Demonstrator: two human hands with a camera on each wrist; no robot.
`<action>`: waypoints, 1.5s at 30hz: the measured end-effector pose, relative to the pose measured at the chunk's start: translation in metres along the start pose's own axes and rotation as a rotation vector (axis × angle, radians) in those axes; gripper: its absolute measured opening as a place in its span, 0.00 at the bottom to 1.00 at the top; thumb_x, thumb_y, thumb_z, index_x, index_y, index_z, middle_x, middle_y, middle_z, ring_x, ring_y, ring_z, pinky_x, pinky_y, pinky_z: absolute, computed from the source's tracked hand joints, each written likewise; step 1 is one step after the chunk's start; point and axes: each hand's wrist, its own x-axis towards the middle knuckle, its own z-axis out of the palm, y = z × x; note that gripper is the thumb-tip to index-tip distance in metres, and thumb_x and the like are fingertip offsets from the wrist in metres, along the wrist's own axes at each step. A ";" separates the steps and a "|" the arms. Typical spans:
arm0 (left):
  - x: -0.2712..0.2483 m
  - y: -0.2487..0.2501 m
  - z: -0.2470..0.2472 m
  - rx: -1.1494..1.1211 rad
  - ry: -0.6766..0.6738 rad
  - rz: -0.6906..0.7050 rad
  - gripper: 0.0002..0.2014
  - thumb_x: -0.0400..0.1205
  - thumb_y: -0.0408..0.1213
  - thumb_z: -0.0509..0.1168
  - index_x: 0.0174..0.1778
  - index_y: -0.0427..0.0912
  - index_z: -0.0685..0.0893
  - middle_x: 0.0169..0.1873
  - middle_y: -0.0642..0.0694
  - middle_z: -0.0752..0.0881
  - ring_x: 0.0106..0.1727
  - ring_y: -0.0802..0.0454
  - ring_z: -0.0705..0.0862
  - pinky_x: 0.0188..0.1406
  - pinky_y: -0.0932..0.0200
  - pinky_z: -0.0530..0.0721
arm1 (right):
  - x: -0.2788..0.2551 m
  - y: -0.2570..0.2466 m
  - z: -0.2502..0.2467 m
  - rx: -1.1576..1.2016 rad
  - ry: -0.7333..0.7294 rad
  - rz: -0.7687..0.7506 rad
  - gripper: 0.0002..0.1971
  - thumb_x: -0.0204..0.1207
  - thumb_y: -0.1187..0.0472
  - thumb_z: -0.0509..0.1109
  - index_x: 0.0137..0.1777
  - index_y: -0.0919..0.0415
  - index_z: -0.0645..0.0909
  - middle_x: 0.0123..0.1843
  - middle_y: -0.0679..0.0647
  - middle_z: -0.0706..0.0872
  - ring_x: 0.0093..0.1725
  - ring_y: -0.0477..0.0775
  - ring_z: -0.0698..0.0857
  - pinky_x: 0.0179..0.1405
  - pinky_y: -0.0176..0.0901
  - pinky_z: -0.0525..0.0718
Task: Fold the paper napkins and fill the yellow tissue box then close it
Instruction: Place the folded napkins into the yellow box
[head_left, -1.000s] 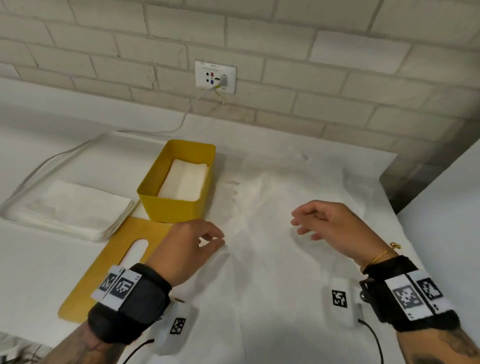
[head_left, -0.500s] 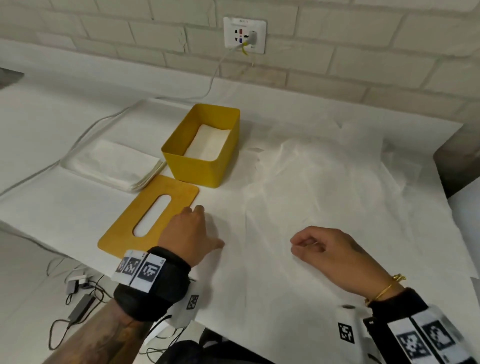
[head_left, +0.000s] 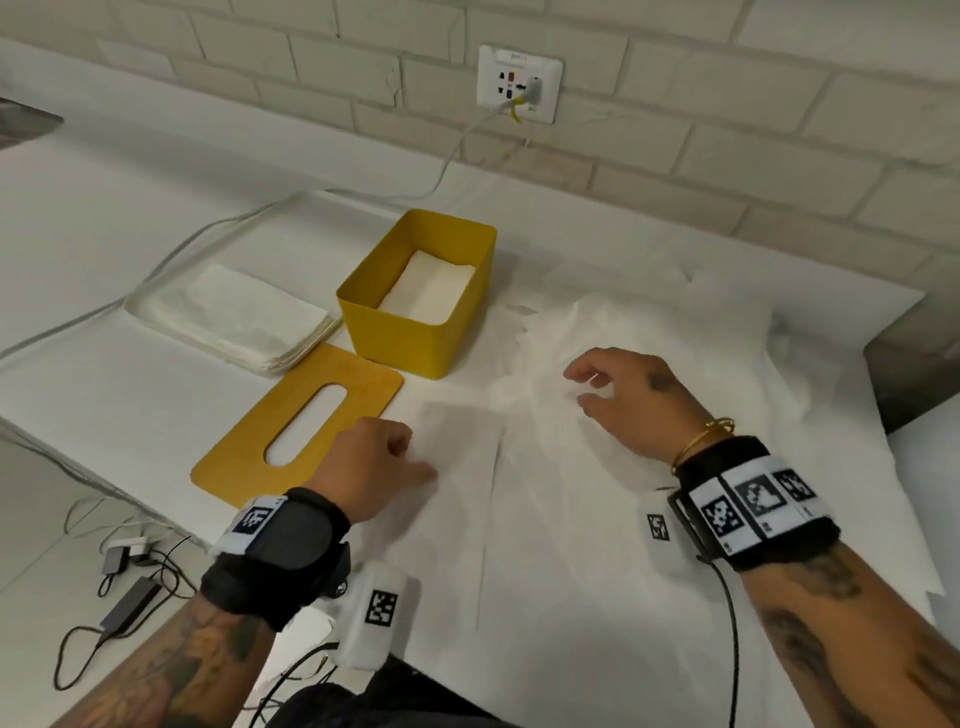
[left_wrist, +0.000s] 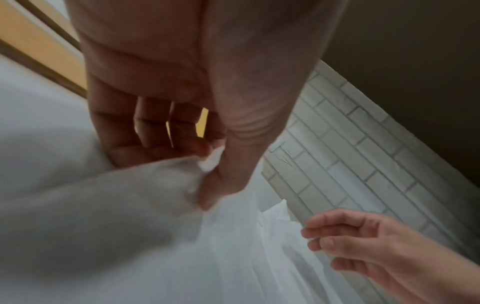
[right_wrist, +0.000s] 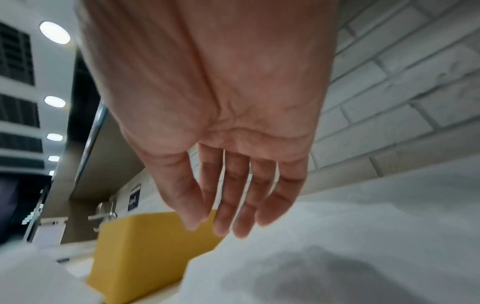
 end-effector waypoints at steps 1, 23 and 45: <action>0.000 -0.002 -0.001 -0.045 0.001 0.026 0.24 0.77 0.41 0.79 0.29 0.42 0.69 0.24 0.49 0.68 0.25 0.55 0.63 0.24 0.65 0.61 | 0.011 0.001 -0.002 -0.102 -0.025 -0.004 0.16 0.83 0.64 0.69 0.69 0.52 0.81 0.68 0.49 0.83 0.69 0.52 0.79 0.63 0.39 0.76; 0.037 0.034 -0.008 -1.117 -0.113 0.074 0.14 0.87 0.27 0.63 0.66 0.41 0.87 0.58 0.41 0.92 0.53 0.42 0.92 0.50 0.49 0.93 | 0.000 -0.045 -0.055 0.934 0.025 -0.179 0.08 0.75 0.62 0.74 0.52 0.61 0.86 0.44 0.57 0.92 0.42 0.50 0.89 0.42 0.41 0.87; 0.022 0.063 0.014 -1.295 -0.268 0.041 0.23 0.90 0.51 0.55 0.74 0.41 0.81 0.66 0.41 0.88 0.69 0.44 0.86 0.74 0.45 0.78 | 0.009 -0.040 0.042 0.921 0.395 0.105 0.04 0.83 0.63 0.72 0.50 0.53 0.86 0.43 0.46 0.94 0.46 0.44 0.92 0.45 0.36 0.87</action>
